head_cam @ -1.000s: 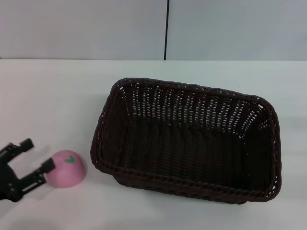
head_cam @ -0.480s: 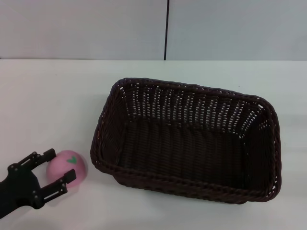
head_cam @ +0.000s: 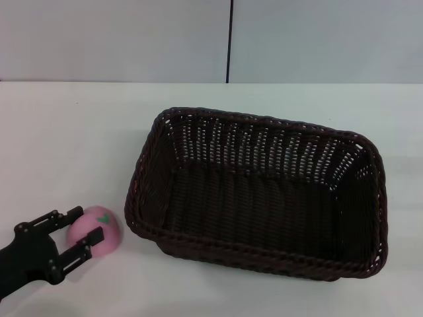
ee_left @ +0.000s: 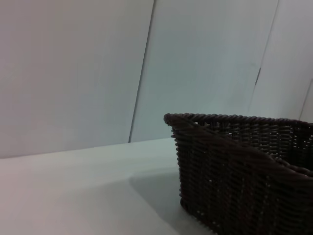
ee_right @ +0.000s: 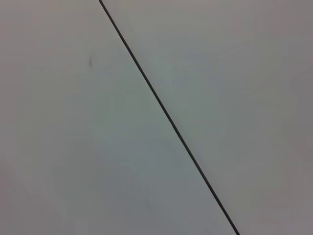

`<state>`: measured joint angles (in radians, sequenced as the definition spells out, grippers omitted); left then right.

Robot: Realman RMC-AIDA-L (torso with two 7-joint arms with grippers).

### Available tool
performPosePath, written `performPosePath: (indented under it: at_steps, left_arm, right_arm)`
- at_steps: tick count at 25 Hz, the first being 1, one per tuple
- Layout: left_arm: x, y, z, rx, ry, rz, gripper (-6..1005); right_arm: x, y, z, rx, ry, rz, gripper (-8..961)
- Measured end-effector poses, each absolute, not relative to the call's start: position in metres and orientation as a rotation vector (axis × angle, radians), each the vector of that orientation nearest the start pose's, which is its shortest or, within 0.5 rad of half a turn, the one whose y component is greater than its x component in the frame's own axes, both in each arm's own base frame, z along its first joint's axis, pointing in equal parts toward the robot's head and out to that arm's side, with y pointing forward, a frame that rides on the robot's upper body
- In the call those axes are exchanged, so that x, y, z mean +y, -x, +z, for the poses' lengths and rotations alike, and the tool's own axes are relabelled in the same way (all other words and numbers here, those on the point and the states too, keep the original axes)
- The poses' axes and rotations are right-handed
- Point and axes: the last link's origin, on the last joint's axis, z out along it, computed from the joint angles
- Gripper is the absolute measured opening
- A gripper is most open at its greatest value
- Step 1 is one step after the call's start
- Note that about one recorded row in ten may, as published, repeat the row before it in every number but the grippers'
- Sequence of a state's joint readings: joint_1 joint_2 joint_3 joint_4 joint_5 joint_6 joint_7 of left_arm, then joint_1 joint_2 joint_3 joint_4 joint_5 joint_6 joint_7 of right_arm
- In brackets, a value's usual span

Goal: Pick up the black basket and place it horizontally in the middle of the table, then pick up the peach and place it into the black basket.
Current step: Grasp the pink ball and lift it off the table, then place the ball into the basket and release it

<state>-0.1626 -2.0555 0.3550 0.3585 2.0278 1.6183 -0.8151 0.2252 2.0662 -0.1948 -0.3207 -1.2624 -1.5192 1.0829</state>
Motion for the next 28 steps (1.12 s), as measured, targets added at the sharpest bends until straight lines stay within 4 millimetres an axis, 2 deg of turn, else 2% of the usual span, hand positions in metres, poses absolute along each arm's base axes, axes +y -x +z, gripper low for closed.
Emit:
performPosePath:
  at_steps: [4, 9, 12, 13, 14, 17, 20, 22, 24, 25, 27, 28]
  left_arm:
    - [0.19, 0.371, -0.009, -0.686, 2.37, -0.753, 659]
    - [0.191, 0.369, -0.009, -0.674, 2.383, -0.755, 421]
    - [0.195, 0.372, 0.007, -0.641, 2.33, -0.773, 321]
    - [0.195, 0.372, 0.007, -0.641, 2.33, -0.773, 287]
    - [0.198, 0.373, 0.028, -0.61, 2.237, -0.827, 254]
    - [0.201, 0.37, 0.047, -0.574, 2.14, -0.908, 225]
    - [0.213, 0.351, 0.067, -0.525, 2.014, -1.121, 195]
    - [0.217, 0.345, 0.069, -0.518, 1.999, -1.171, 145]
    - [0.23, 0.33, 0.066, -0.528, 1.965, -1.3, 131]
    - [0.243, 0.317, 0.061, -0.549, 1.938, -1.408, 124]
    - [0.258, 0.298, 0.05, -0.553, 1.945, -1.512, 110]
    - [0.258, 0.298, 0.05, -0.553, 1.945, -1.512, 106]
  right_arm:
    - [0.249, -0.388, 0.099, 0.794, 1.351, 1.194, 594]
    - [0.252, -0.387, 0.098, 0.795, 1.352, 1.195, 593]
    - [0.254, -0.386, 0.099, 0.793, 1.354, 1.197, 593]
    - [0.254, -0.386, 0.099, 0.792, 1.355, 1.198, 593]
    - [0.255, -0.385, 0.099, 0.791, 1.356, 1.199, 593]
    - [0.258, -0.384, 0.099, 0.787, 1.359, 1.203, 593]
    - [0.26, -0.383, 0.099, 0.782, 1.362, 1.201, 594]
    - [0.261, -0.382, 0.099, 0.781, 1.364, 1.202, 594]
    - [0.263, -0.381, 0.098, 0.782, 1.365, 1.206, 594]
    - [0.263, -0.381, 0.098, 0.782, 1.365, 1.208, 594]
    - [0.265, -0.38, 0.097, 0.781, 1.372, 1.21, 594]
    - [0.265, -0.38, 0.097, 0.781, 1.372, 1.21, 594]
